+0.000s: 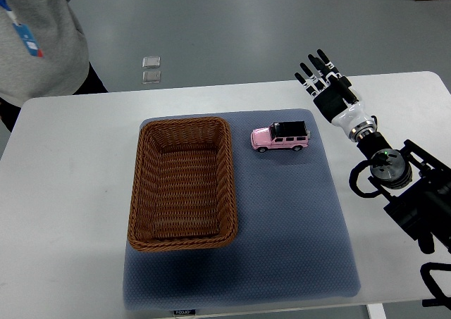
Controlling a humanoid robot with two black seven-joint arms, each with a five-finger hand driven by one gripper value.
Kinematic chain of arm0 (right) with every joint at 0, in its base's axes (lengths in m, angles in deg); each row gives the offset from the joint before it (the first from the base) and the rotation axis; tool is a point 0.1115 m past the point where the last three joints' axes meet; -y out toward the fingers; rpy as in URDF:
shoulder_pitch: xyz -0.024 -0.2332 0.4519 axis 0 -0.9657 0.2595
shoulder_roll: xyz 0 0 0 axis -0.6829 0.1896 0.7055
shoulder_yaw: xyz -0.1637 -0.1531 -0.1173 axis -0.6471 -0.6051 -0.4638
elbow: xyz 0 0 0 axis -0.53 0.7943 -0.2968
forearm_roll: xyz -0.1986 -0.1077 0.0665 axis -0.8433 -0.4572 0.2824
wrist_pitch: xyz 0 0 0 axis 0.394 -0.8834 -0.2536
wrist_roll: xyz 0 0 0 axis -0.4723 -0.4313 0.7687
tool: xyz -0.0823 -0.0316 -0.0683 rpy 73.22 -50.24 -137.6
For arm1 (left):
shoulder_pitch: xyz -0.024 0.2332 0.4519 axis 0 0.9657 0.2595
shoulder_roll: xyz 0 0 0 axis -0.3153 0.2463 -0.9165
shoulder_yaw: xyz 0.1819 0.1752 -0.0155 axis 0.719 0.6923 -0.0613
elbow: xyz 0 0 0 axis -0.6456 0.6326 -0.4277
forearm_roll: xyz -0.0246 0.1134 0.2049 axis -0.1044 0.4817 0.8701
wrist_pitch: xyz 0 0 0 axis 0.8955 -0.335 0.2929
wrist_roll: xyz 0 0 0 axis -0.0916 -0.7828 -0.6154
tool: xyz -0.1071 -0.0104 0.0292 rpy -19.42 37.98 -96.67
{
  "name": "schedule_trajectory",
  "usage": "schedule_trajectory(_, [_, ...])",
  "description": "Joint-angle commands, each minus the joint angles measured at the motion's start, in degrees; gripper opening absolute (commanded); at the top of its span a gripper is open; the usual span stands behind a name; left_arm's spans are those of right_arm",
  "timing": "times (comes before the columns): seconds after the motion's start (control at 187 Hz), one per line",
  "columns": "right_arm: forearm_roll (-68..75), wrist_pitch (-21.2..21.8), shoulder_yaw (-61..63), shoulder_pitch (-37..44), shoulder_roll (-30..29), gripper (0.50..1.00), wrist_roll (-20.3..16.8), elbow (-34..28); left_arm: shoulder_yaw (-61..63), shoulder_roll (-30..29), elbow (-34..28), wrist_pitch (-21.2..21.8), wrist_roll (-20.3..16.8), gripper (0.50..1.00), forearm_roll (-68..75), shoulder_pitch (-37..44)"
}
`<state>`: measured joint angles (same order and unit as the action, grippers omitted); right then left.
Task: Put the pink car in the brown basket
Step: 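Move the right hand over the pink toy car, fingers pointing down, then close the right hand's fingers around the pink car's black roof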
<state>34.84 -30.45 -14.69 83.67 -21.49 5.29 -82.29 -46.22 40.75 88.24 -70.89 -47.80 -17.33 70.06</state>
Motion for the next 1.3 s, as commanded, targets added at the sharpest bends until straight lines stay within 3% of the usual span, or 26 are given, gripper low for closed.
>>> schedule_trajectory(0.0, [0.0,-0.3,0.0,0.0,0.0,0.913,0.0,0.0,0.1,0.0,0.1,0.0,0.0,1.000,0.0,0.0])
schedule_trajectory(0.235, [-1.2,0.2,-1.1,0.4,0.2,0.913,-0.3,-0.2,0.1,0.0,0.4,0.0,0.2,1.000,0.1,0.1])
schedule_trajectory(0.439, [-15.8,1.8,-7.7,4.2,5.1,0.913,-1.7,-1.8,0.0,0.0,0.1,0.0,0.2,1.000,0.0,0.0])
schedule_trajectory(0.604, [-36.4,2.8,-19.3,14.3,10.5,0.913,-3.6,-2.5,0.1,0.0,0.3,0.0,0.2,1.000,0.0,0.0])
schedule_trajectory(0.807, [-59.0,3.1,-40.8,29.4,16.2,0.913,-6.1,-9.8,0.2,0.0,0.5,0.0,0.1,1.000,0.0,0.1])
schedule_trajectory(0.957, [-62.5,1.9,-54.0,35.7,16.0,0.913,-7.7,-10.2,0.2,0.0,0.5,0.0,0.1,1.000,0.0,0.0])
schedule_trajectory(1.294, [-62.8,-6.2,-57.3,32.9,13.8,0.913,-9.1,-9.7,0.3,0.0,0.6,0.0,0.1,1.000,0.0,0.0])
